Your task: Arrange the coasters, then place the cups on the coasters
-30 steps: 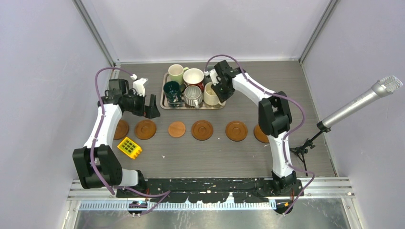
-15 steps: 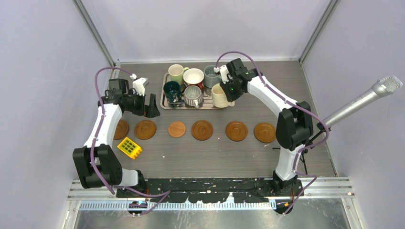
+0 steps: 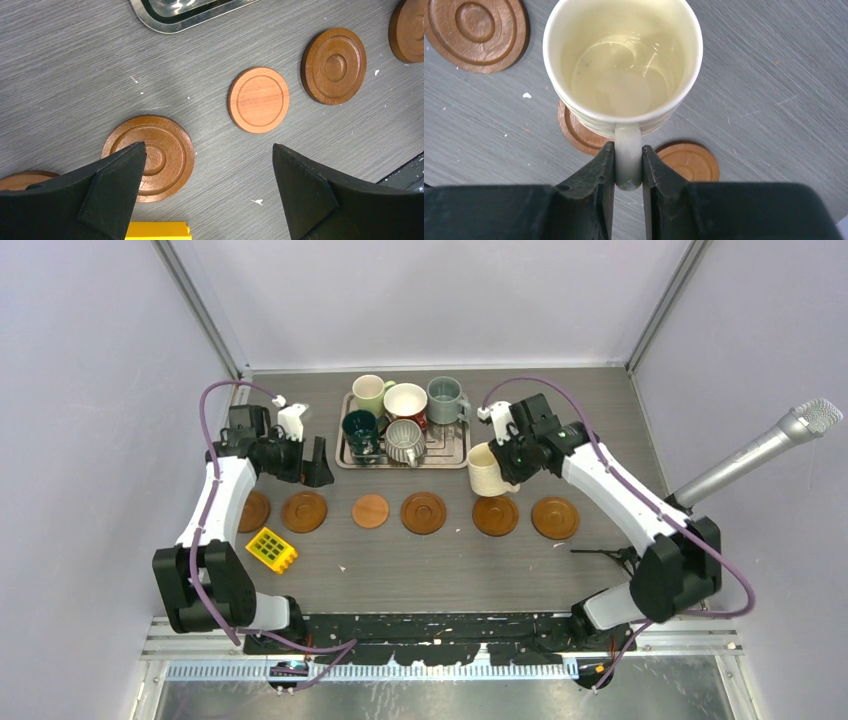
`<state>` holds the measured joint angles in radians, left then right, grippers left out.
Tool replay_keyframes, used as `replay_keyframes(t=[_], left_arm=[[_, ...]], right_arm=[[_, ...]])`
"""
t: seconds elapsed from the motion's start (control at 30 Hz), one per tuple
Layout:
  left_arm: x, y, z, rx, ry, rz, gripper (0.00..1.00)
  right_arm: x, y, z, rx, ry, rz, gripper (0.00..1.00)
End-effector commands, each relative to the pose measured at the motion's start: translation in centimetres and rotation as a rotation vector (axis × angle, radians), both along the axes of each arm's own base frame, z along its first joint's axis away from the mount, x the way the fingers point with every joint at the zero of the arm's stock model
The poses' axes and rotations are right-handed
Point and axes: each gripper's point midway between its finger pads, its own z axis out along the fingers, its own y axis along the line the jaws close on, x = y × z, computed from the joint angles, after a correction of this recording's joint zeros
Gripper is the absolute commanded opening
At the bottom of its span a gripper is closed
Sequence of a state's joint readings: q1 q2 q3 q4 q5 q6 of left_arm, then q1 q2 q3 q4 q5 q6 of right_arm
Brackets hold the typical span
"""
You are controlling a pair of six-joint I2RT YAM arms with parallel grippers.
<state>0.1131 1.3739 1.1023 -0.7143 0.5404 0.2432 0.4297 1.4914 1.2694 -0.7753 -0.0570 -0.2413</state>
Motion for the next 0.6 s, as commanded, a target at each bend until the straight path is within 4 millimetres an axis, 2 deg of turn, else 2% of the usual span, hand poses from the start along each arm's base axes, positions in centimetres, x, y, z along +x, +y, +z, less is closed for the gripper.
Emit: replay_keyframes(t=[0.0, 0.17, 0.37, 0.57], left_arm=[[0.7, 0.2, 0.7, 0.01, -0.03, 0.009, 1.0], [0.6, 0.4, 0.9, 0.02, -0.034, 0.017, 1.0], [0.4, 0.5, 1.1, 0.026, -0.036, 0.021, 1.0], [0.3, 0.6, 1.5, 0.035, -0.044, 0.025, 1.0]], right_arm=[[0.3, -0.4, 3.8, 0.069, -0.186, -0.021, 0.0], [-2.1, -2.5, 3.4, 0.034, -0.214, -0.046, 0.0], [-3.4, -6.0, 3.8, -0.041, -0.278, -0.152, 0.0], [-4.8, -9.4, 2.6, -0.069, -0.293, -0.23, 0.0]])
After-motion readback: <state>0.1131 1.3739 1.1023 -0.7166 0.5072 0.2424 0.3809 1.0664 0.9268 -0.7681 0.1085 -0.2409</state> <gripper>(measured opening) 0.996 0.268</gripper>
